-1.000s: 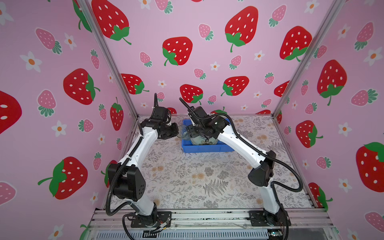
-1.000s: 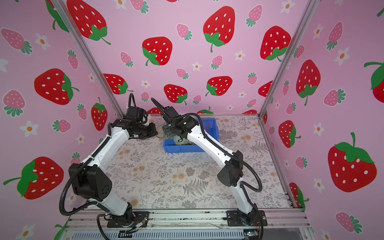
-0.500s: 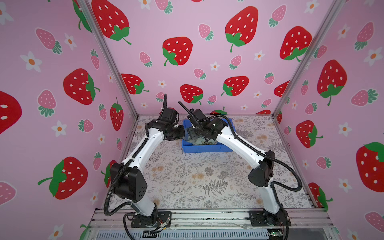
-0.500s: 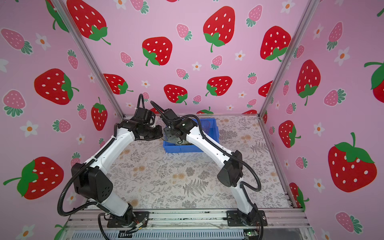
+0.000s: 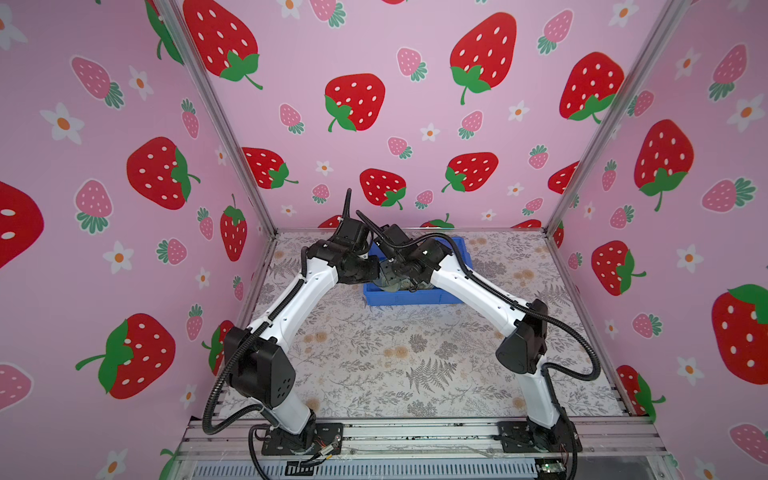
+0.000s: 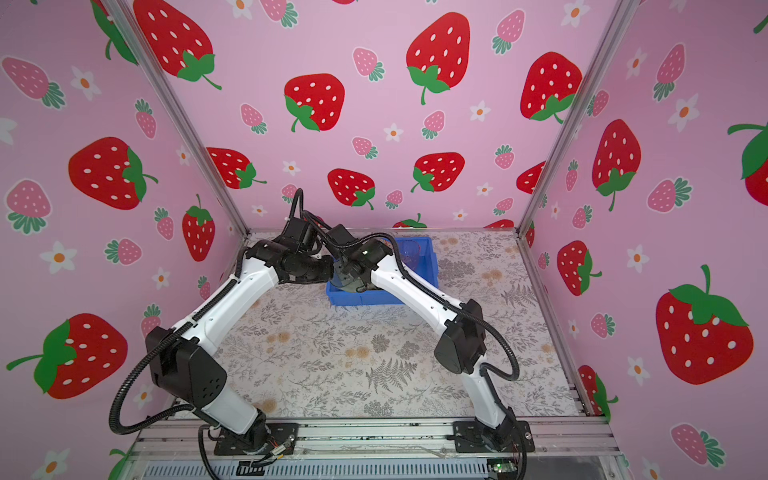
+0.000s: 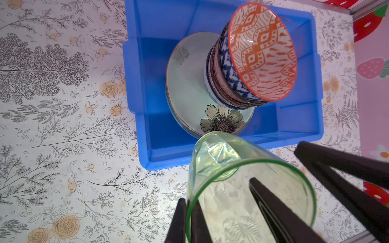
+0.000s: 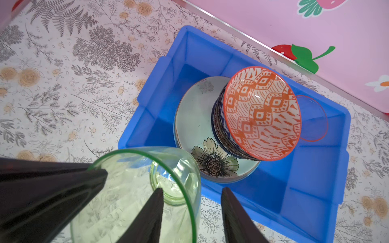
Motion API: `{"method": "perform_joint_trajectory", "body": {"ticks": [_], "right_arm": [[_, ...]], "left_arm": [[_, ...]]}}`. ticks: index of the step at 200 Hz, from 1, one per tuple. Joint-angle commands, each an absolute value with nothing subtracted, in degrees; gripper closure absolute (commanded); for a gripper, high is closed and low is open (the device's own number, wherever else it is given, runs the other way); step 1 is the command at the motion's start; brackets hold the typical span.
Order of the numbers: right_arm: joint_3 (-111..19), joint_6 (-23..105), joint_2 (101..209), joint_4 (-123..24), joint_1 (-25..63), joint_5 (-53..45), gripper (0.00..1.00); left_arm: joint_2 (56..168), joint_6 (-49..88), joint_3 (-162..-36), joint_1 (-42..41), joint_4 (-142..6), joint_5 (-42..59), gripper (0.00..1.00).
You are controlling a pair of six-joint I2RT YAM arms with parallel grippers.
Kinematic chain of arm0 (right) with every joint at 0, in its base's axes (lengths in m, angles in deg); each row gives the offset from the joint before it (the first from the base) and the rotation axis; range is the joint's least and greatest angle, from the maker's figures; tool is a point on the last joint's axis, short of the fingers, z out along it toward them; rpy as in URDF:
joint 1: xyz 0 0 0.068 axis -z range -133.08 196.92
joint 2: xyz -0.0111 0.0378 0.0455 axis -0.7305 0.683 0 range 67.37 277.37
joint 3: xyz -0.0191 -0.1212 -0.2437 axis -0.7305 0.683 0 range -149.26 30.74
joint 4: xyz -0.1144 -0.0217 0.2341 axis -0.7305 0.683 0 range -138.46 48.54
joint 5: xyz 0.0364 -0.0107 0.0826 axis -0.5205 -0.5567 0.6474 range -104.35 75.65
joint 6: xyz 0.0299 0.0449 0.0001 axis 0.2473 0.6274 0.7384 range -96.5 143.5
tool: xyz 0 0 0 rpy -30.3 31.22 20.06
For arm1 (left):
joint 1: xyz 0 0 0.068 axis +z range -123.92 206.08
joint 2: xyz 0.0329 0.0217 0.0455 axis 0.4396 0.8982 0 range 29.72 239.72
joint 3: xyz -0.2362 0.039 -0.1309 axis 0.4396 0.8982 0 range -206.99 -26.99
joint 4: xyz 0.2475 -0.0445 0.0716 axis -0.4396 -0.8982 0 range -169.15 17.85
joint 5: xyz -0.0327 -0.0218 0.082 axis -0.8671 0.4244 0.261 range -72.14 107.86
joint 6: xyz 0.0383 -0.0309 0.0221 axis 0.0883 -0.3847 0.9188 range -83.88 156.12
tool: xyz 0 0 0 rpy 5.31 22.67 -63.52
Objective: Place the mixed dishes into the plastic bin
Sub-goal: 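Grasp the green glass rim with the right gripper, then open the left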
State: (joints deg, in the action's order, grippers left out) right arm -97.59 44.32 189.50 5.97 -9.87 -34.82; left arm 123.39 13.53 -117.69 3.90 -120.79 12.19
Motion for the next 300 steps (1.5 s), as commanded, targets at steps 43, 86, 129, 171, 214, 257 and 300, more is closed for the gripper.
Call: {"method": "perform_joint_trajectory", "body": {"ticks": [43,86,129,171,214,257,300], "right_arm": [[-92.1,43.8,184.7,4.8,-10.0,-36.1,0.64],[-89.5,43.6,183.5,3.4,-9.8,-35.6,0.76],[-87.8,43.5,182.9,2.5,-9.7,-35.6,0.89],[-86.2,43.6,181.8,1.3,-9.5,-35.5,0.99],[-83.9,43.9,180.4,-0.1,-9.0,-35.2,1.0],[-82.1,44.0,178.8,-1.4,-8.0,-34.6,1.0],[-81.0,43.8,177.6,-1.5,-7.1,-34.1,1.0]], "left_arm": [[121.3,12.0,-120.7,3.2,-121.6,14.2,1.0],[121.6,11.6,-120.9,2.7,-121.8,14.4,1.0],[122.1,11.6,-121.6,2.4,-122.1,14.9,1.0],[122.6,11.5,-122.5,2.2,-122.4,15.0,1.0],[122.7,11.3,-122.5,2.2,-122.4,14.9,0.91],[122.9,11.8,-122.9,2.2,-122.7,15.4,0.7],[123.7,12.9,-125.2,2.7,-124.0,15.5,0.55]]}}
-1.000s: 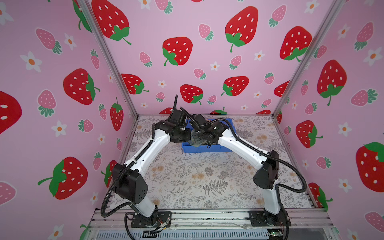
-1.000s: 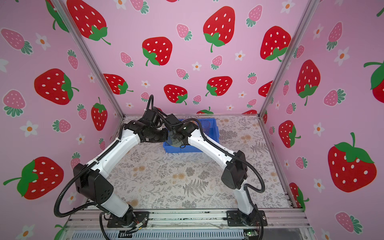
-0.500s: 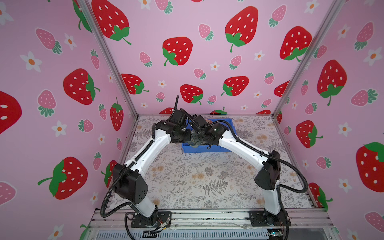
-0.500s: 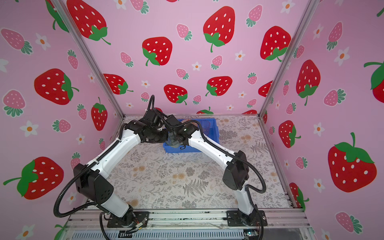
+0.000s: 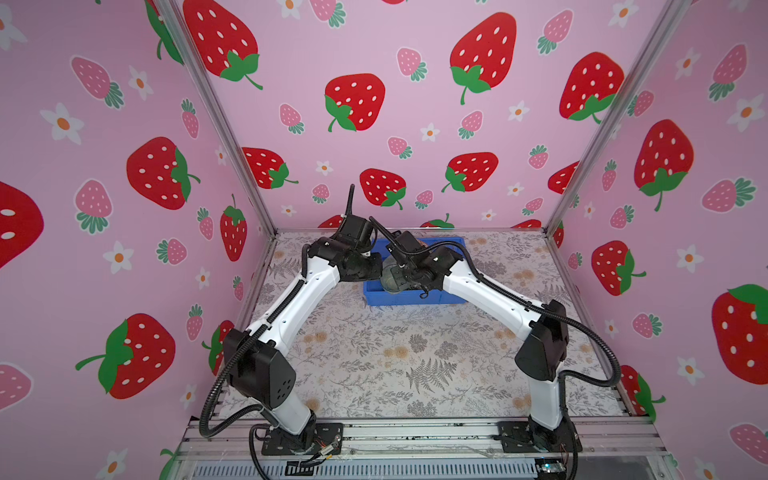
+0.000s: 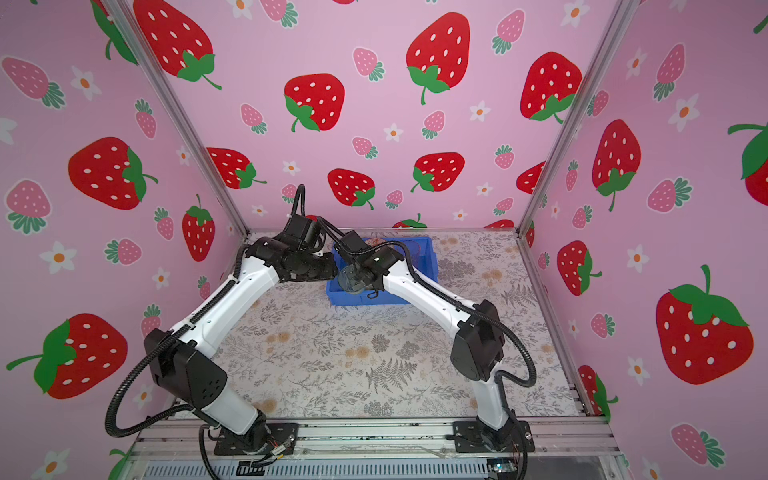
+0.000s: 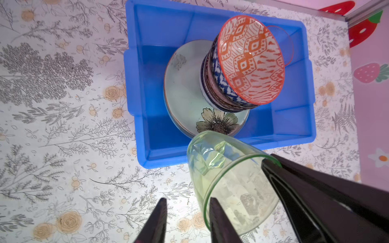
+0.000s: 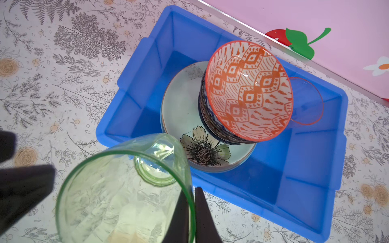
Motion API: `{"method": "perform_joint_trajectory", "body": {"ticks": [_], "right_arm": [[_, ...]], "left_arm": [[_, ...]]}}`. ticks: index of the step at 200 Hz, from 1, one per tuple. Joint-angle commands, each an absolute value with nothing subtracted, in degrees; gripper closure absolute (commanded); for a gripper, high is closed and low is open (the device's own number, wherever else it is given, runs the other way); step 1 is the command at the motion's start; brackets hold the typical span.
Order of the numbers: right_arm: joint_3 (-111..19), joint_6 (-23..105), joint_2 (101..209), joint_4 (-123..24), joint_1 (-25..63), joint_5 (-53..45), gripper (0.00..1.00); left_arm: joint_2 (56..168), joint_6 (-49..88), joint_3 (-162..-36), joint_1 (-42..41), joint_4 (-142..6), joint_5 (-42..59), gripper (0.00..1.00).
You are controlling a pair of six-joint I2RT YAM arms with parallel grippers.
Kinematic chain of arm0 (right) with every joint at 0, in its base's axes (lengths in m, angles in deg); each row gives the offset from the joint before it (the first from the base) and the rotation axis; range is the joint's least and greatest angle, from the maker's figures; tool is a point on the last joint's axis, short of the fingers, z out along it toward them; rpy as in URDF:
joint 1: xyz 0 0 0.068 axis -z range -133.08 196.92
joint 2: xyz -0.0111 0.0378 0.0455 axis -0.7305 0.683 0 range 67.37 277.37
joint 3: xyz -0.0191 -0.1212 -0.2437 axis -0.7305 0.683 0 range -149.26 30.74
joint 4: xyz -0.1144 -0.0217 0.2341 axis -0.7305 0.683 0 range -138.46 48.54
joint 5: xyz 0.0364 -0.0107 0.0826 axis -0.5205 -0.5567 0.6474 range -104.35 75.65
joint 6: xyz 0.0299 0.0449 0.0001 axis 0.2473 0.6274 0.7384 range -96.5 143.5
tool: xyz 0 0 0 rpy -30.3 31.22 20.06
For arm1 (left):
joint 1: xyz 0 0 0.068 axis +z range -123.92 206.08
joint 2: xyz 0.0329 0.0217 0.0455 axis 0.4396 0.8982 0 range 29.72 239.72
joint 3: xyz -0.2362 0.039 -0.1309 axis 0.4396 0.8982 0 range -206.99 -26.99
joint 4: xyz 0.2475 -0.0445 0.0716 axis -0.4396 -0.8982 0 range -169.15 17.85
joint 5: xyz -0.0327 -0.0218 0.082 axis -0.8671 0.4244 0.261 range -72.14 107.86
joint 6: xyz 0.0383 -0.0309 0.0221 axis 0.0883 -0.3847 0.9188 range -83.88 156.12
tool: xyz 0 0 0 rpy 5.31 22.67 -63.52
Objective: Place the mixed dishes into the plastic bin
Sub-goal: 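Grasp the green glass rim with the right gripper, then open the left, then carry the green glass over the bin corner with the right gripper while the left withdraws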
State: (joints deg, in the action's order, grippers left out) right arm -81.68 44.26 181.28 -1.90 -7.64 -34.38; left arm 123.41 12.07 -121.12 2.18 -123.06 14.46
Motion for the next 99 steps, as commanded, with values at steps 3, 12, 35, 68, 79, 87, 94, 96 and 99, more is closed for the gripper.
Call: {"method": "perform_joint_trajectory", "body": {"ticks": [3,12,35,68,79,87,94,96,99], "right_arm": [[-80.8,43.8,177.4,-1.5,-7.0,-34.1,1.0],[-80.3,43.9,176.9,-1.4,-6.9,-34.1,1.0],[-79.9,43.8,175.2,-0.6,-6.4,-34.0,1.0],[-79.7,43.5,171.8,2.8,-4.9,-34.2,1.0],[-79.9,43.4,170.6,3.9,-3.7,-33.3,1.0],[-79.8,43.5,169.7,4.5,-2.9,-32.7,1.0],[-79.9,43.3,168.9,4.9,-2.1,-32.6,1.0],[-79.9,43.3,168.7,5.1,-1.8,-32.6,1.0],[-80.0,43.2,168.5,5.3,-1.4,-32.6,1.0]], "left_arm": [[123.7,13.0,-125.4,2.7,-124.1,15.6,0.54],[123.8,13.4,-126.0,3.2,-124.4,15.8,0.47],[124.0,14.2,-127.3,5.1,-124.7,15.7,0.3],[124.2,15.1,-127.3,7.7,-124.9,16.8,0.14],[124.1,14.7,-126.4,8.8,-124.6,16.8,0.12],[124.1,14.1,-125.6,10.0,-124.5,16.2,0.08],[124.2,13.9,-125.0,11.0,-124.4,15.6,0.0],[124.2,13.9,-124.8,11.4,-124.4,15.4,0.01],[124.3,13.9,-124.6,11.9,-124.4,15.1,0.01]]}}
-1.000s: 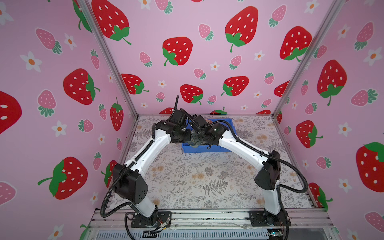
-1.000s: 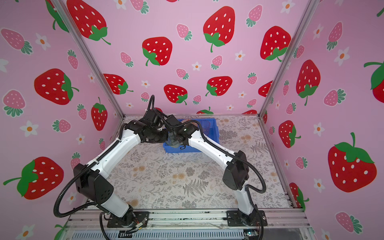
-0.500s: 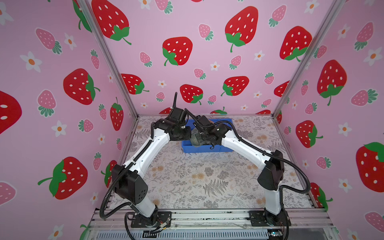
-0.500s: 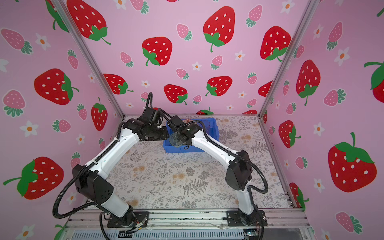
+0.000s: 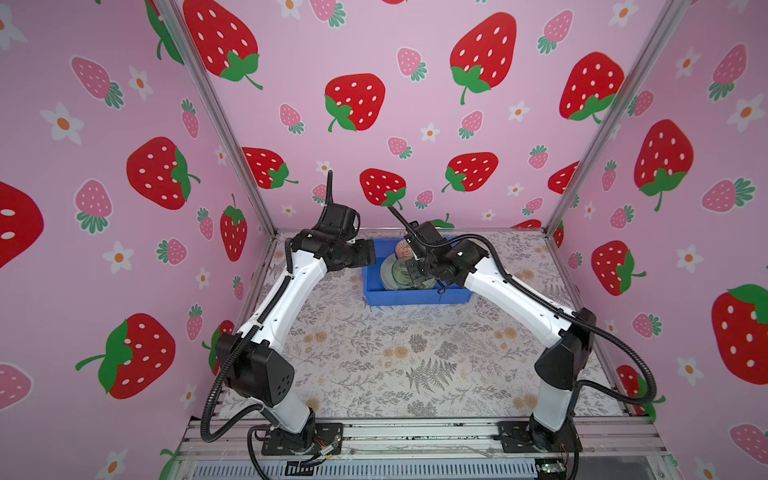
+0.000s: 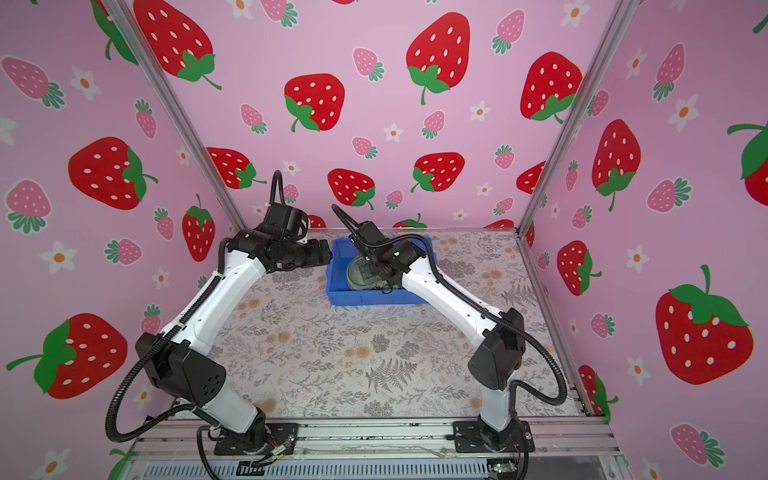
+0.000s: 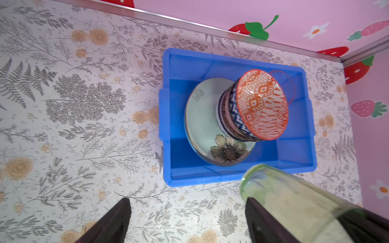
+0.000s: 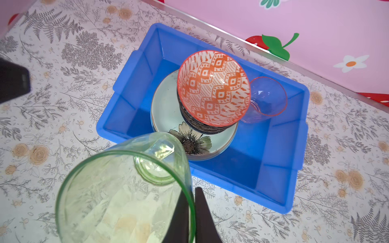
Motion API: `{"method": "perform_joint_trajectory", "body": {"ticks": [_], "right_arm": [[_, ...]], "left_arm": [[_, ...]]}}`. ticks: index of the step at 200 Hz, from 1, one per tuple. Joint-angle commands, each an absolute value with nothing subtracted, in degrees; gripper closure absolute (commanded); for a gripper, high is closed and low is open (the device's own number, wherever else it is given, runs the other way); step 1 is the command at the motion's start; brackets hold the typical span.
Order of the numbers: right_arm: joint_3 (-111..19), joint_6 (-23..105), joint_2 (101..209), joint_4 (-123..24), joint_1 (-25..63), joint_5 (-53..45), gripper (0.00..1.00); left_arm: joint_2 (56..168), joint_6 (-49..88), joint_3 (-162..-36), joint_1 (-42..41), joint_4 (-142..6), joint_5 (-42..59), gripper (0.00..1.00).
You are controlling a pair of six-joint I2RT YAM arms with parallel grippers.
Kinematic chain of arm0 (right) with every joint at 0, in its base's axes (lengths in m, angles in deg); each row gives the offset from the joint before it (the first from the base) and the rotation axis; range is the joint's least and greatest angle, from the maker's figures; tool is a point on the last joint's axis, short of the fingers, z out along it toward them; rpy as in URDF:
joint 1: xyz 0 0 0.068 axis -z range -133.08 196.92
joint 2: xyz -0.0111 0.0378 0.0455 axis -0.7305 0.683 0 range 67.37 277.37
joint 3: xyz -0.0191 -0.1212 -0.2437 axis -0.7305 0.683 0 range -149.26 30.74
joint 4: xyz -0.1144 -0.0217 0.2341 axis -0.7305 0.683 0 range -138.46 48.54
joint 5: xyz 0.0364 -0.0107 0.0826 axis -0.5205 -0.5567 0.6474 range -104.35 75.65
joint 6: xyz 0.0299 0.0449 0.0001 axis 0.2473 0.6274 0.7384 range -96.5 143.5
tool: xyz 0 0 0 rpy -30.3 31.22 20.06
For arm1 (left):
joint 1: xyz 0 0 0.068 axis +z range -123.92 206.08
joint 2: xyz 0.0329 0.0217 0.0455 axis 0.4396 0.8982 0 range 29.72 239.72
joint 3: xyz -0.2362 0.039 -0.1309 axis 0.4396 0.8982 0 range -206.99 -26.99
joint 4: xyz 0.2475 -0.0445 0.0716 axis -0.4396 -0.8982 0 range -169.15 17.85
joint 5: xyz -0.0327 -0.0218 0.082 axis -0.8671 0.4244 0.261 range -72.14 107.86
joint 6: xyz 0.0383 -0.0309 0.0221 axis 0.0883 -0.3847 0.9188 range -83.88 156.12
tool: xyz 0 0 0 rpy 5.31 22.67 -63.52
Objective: Place the mixed dishes into the plastic bin
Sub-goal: 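Carry the green glass over the bin corner with the right gripper while the left withdraws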
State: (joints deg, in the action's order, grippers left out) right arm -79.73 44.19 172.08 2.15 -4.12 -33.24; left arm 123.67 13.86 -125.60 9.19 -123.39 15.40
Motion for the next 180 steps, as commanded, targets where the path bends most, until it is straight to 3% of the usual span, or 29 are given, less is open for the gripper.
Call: {"method": "perform_joint_trajectory", "body": {"ticks": [1,44,112,180], "right_arm": [[-80.1,43.2,168.5,5.4,-1.3,-32.6,1.0],[-82.8,41.7,168.0,7.7,5.6,-31.4,1.0],[-86.9,40.7,171.1,5.9,13.7,-27.5,1.0],[-94.3,39.2,177.5,6.5,16.5,-25.8,1.0]], "left_arm": [[124.3,13.9,-124.6,12.1,-124.4,15.0,0.01],[122.9,11.2,-121.4,19.1,-120.6,5.6,0.01],[122.2,11.5,-119.0,19.6,-120.7,5.8,0.01],[122.1,12.7,-118.9,19.6,-121.0,7.2,0.01]]}}
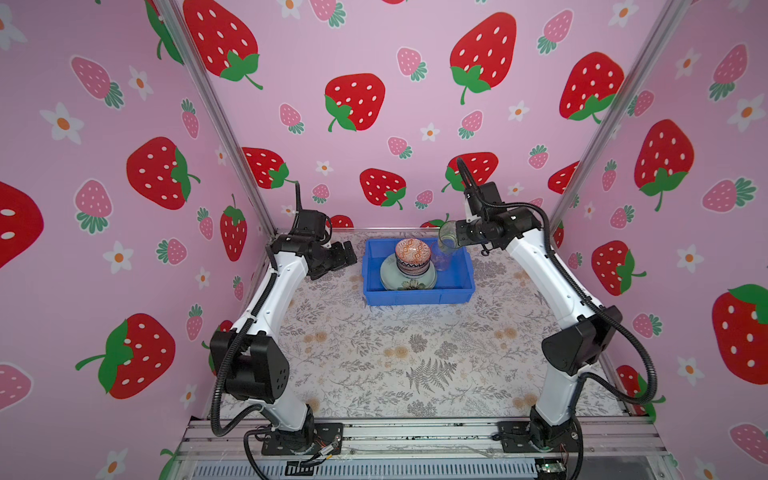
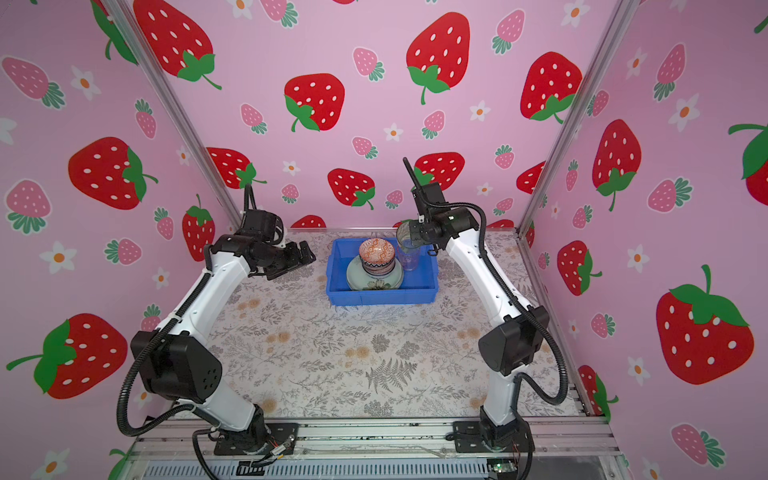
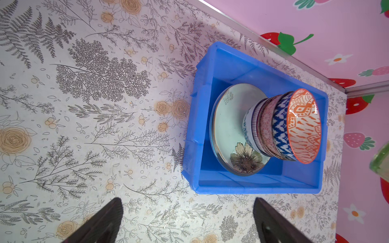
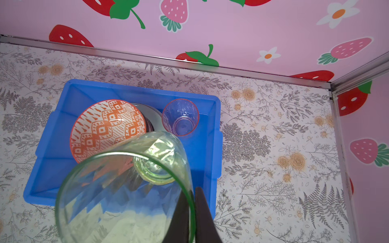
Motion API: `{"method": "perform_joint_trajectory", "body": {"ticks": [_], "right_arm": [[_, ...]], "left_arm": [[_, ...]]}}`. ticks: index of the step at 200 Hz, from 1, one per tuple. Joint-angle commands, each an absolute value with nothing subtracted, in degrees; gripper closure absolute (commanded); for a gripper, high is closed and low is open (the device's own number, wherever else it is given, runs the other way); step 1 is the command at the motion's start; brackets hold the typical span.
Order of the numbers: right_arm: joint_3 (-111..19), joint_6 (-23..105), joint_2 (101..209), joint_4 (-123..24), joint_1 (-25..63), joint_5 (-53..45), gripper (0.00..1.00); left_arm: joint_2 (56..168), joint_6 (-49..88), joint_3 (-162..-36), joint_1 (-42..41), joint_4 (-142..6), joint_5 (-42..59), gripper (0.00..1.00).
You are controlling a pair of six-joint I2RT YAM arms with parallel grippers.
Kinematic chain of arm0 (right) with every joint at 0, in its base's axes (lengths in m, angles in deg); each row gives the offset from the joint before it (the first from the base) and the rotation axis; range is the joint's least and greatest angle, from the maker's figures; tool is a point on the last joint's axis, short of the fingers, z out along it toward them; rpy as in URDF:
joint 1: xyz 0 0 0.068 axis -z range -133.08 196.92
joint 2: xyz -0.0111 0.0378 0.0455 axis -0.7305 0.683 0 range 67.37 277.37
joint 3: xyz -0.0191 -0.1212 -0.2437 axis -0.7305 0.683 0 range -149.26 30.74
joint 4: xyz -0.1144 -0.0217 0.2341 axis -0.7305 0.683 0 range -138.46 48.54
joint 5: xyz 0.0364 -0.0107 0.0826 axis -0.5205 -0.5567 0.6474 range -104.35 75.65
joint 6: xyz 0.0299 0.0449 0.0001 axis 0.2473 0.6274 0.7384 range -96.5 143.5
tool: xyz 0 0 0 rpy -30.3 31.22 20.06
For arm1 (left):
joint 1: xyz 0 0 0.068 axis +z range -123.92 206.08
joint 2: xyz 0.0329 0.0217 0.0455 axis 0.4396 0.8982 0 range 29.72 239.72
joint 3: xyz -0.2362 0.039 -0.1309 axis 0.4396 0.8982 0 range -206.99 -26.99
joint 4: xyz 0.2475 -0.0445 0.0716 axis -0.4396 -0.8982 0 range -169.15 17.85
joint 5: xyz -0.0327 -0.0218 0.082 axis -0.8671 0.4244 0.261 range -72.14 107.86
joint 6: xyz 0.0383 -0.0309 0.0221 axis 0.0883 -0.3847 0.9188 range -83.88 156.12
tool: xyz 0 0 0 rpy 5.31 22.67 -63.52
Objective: Place the mixed dishes into the plastic bin
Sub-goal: 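Carry the green glass over the bin corner with the right gripper while the left withdraws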
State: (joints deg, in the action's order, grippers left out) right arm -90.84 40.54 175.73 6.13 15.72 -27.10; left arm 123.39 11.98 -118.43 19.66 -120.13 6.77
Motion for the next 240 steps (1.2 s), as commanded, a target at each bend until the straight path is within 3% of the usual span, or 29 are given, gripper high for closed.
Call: {"method": "perform_joint_trajectory", "body": {"ticks": [1,240], "right_arm": [[-94.5,39.1,177.8,6.5,16.5,-25.8,1.0],[-99.5,42.0,194.1,-4.3,20.3,-22.8,1.0]], "left_arm": [[122.2,12.7,-118.9,19.6,-121.0,7.2,0.01],[126.1,14.6,-119.7,17.6,-123.1,9.6,0.01]]}}
